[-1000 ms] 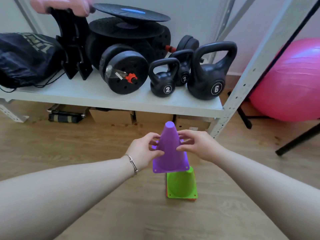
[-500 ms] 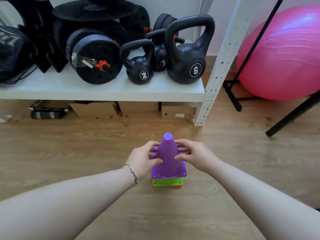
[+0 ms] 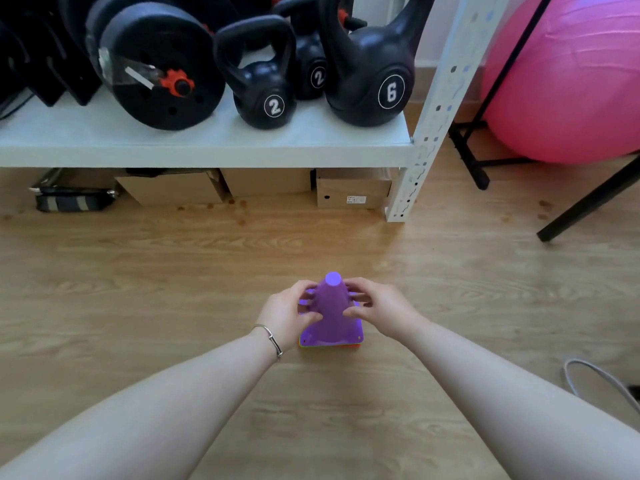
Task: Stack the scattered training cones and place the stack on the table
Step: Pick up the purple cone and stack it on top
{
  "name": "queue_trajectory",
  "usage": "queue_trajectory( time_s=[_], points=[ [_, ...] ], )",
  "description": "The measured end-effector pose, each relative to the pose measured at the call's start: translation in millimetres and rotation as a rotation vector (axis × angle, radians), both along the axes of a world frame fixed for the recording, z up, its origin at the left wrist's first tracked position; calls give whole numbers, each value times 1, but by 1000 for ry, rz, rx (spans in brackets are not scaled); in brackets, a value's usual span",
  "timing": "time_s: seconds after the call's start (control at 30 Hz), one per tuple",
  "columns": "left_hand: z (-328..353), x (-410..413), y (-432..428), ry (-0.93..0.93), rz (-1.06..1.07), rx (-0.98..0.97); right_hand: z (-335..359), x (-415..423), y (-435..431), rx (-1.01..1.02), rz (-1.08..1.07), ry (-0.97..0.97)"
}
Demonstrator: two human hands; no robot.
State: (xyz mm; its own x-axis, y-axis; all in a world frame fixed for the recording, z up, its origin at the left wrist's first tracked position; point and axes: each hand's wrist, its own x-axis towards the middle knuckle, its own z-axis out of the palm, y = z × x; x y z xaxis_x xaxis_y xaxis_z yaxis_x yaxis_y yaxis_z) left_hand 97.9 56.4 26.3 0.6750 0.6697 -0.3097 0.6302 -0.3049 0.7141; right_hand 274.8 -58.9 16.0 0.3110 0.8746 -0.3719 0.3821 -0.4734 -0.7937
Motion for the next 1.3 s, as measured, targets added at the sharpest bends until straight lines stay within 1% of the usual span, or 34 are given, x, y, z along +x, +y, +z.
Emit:
queue_trajectory(
  time_s=[0.23,0.43,0.5,0.63,0.73,0.8,0.9,1.03,1.13,1.3],
  points=[
    [-13,-2,3,-8,1,8,-12,-3,1,-2,-8,-11],
    [-23,-3,5,-35,15,-36,-18,-4,0,-22,-45,6],
    [-27,-6,6,-9,4,-44,-23,-3,-2,-43,-52,4],
    [-42,-10,13,120,6,-60,-40,-1,-7,-151,-70,-32],
    [-51,-9,16,193,29,-116,-48,-1,-6,-232,-109,-51],
    [-57,-7,16,204,51,-186,-51,-2,-4,-256,-107,-47],
    [-68,-3,16,190,104,-295,-55,-5,-3,-305,-97,1],
    [-75,-3,21,155,114,-394,-60,-11,0,-318,-125,6],
    [-78,-2,22,138,102,-424,-64,-14,1,-316,-151,13],
    [-79,0,22,161,64,-430,-70,-20,0,-298,-176,-21]
  ],
)
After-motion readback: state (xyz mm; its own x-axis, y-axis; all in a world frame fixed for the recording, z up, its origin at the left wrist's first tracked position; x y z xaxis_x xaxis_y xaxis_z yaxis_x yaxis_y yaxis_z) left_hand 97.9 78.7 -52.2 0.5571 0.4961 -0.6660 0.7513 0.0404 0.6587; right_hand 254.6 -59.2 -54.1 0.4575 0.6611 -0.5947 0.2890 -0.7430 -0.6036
